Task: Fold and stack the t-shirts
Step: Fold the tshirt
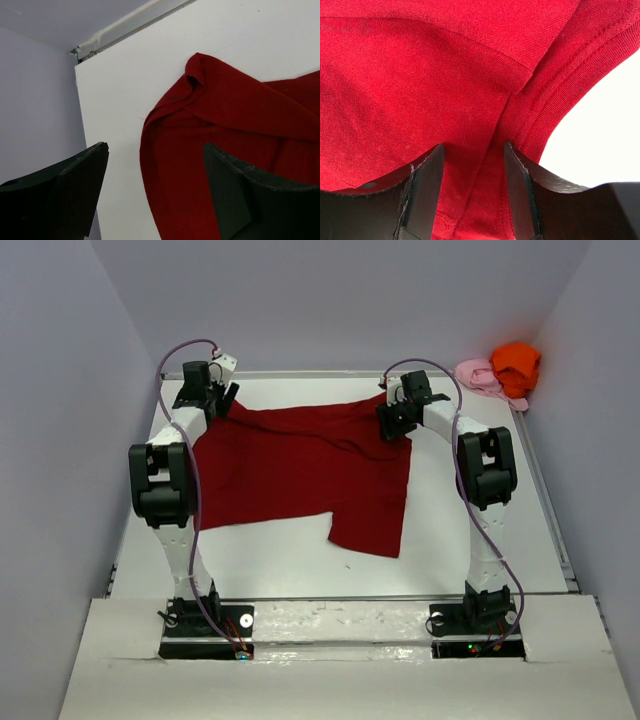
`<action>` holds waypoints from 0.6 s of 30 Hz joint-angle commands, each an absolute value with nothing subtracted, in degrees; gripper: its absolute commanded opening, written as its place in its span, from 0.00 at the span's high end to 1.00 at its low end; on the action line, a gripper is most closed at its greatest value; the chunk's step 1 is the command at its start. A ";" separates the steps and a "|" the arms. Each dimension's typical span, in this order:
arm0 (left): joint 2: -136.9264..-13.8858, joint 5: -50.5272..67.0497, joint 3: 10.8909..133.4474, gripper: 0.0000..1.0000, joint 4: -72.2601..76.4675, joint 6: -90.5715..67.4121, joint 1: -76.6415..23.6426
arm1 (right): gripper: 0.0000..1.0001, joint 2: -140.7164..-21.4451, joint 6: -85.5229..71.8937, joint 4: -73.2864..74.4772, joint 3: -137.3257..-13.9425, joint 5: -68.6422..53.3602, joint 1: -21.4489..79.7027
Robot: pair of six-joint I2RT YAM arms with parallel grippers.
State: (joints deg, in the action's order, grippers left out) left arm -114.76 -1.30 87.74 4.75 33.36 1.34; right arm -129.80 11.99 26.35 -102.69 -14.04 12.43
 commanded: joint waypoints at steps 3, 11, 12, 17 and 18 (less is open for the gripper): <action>-118.64 -0.79 89.47 0.12 6.50 33.13 1.05 | 0.44 -129.73 11.69 26.72 -104.94 -15.29 12.66; -123.75 2.65 94.91 0.13 10.02 31.63 0.71 | 0.44 -129.37 12.13 26.89 -104.50 -15.38 12.66; -124.01 2.64 94.92 0.13 11.67 31.90 0.62 | 0.44 -129.55 12.22 26.89 -104.59 -15.29 12.66; -125.77 3.08 98.59 0.13 12.48 32.61 0.53 | 0.44 -130.25 12.22 26.89 -104.59 -15.03 12.66; -126.64 3.34 99.40 0.13 12.22 32.52 0.53 | 0.44 -130.34 12.39 26.89 -104.59 -14.94 12.66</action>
State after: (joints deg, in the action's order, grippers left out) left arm -125.93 2.02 93.89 8.19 32.27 0.84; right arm -129.80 12.03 26.61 -102.69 -14.46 12.43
